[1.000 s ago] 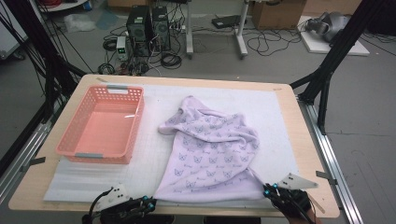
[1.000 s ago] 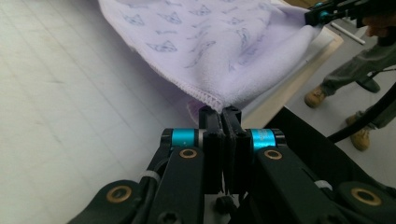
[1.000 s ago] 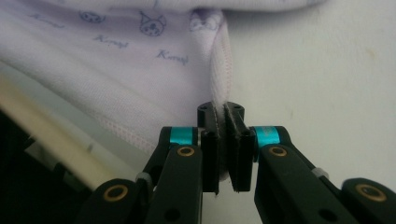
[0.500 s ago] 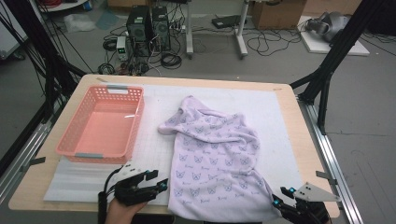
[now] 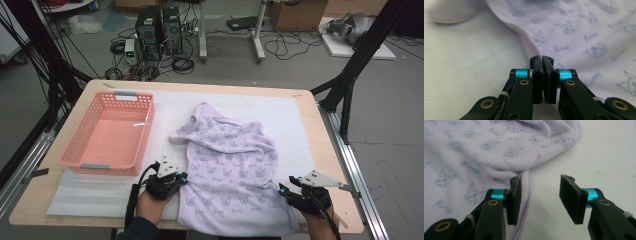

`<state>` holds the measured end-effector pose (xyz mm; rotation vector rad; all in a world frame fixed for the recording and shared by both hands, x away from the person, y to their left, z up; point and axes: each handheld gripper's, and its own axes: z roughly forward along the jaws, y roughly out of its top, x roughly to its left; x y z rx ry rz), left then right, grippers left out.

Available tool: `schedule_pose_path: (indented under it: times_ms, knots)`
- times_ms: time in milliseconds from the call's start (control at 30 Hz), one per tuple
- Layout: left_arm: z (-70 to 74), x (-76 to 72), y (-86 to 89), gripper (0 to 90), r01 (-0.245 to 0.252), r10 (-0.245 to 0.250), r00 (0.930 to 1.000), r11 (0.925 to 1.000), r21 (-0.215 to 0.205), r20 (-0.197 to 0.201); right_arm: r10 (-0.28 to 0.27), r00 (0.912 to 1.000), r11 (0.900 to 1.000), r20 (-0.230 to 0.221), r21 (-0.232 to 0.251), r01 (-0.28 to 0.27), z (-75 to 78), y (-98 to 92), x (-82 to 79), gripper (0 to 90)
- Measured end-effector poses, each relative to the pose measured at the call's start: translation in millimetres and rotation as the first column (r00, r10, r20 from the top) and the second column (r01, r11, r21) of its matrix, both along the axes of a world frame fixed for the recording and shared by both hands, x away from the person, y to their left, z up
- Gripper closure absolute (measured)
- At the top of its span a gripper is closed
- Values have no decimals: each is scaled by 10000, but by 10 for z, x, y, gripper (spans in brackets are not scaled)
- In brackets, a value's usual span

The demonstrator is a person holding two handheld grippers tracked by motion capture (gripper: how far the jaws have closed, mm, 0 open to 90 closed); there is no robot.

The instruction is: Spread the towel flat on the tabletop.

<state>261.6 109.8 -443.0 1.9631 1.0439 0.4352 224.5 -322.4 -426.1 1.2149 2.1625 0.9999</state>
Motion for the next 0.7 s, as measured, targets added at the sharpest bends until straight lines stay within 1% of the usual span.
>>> schedule_pose_path:
  times_ms: [33, 67, 100, 133, 167, 233, 300, 333, 367, 400, 433, 467, 500, 533, 567, 633, 667, 700]
  knots:
    - [11, 7, 64, 870, -257, 257, 9996, 9997, -10, 78, -4, 9998, 9998, -175, 175, 7, -21, 21, 57, 527]
    - [21, 10, 129, 869, -441, 441, 9989, 9990, -7, 126, 12, 9998, 9998, -200, 183, -9, -41, 47, 114, 527]
    - [30, 5, 193, 869, -593, 593, 9981, 9982, 0, 159, 39, 9996, 9998, -282, 191, -34, -56, 82, 165, 531]
    - [33, -1, 249, 869, -660, 661, 9976, 9978, -21, 211, 77, 9993, 9994, -368, 341, -65, -70, 121, 210, 533]
    - [35, -13, 297, 869, -682, 684, 9973, 9976, -98, 264, 170, 9991, 9986, -391, 503, -150, -83, 162, 253, 536]
    - [33, -29, 367, 867, -591, 597, 9978, 9980, -224, 297, 533, 9966, 9962, -622, 721, -488, -111, 267, 328, 537]
    - [15, -35, 390, 866, -523, 536, 9981, 9978, -405, 298, 818, 9945, 9950, -655, 626, -777, -143, 371, 399, 543]
    - [7, -38, 394, 865, -430, 443, 9985, 9983, -390, 321, 951, 9929, 9942, -715, 564, -912, -163, 422, 432, 561]
    - [-2, -42, 389, 865, -429, 443, 9985, 9981, -431, 307, 1111, 9904, 9927, -825, 558, -1067, -184, 469, 462, 637]
    - [-9, -44, 389, 864, -397, 411, 9987, 9981, -463, 297, 1371, 9861, 9903, -943, 375, -1341, -199, 506, 485, 756]
    - [-13, -47, 389, 865, -377, 392, 9988, 9981, -488, 300, 1660, 9824, 9860, -855, 275, -1642, -200, 519, 497, 851]
    - [-15, -51, 391, 864, -375, 390, 9988, 9979, -526, 296, 1544, 9850, 9878, -773, -65, -1554, -185, 516, 494, 875]
    - [-18, -54, 392, 865, -366, 382, 9989, 9977, -572, 277, 1191, 9906, 9900, -677, -672, -1237, -165, 485, 488, 880]
    - [-22, -57, 393, 864, -313, 328, 9992, 9978, -580, 244, 762, 9958, 9906, -509, -1100, -814, -156, 414, 485, 881]
    - [-27, -61, 389, 865, -209, 221, 9996, 9979, -609, 184, 293, 9984, 9917, -487, -1237, -351, -150, 309, 480, 882]
    - [-44, -80, 359, 871, -76, 83, 9999, 9981, -616, 110, -294, 9976, 9933, -629, -1133, 221, -147, 86, 443, 883]
    - [-53, -91, 338, 870, 57, -57, 10000, 9970, -776, 3, -494, 9971, 9906, -581, -1300, 415, -140, 11, 403, 882]
    - [-57, -105, 310, 870, 207, -210, 9998, 9968, -772, -33, -614, 9963, 9890, -597, -1380, 527, -132, -45, 354, 882]
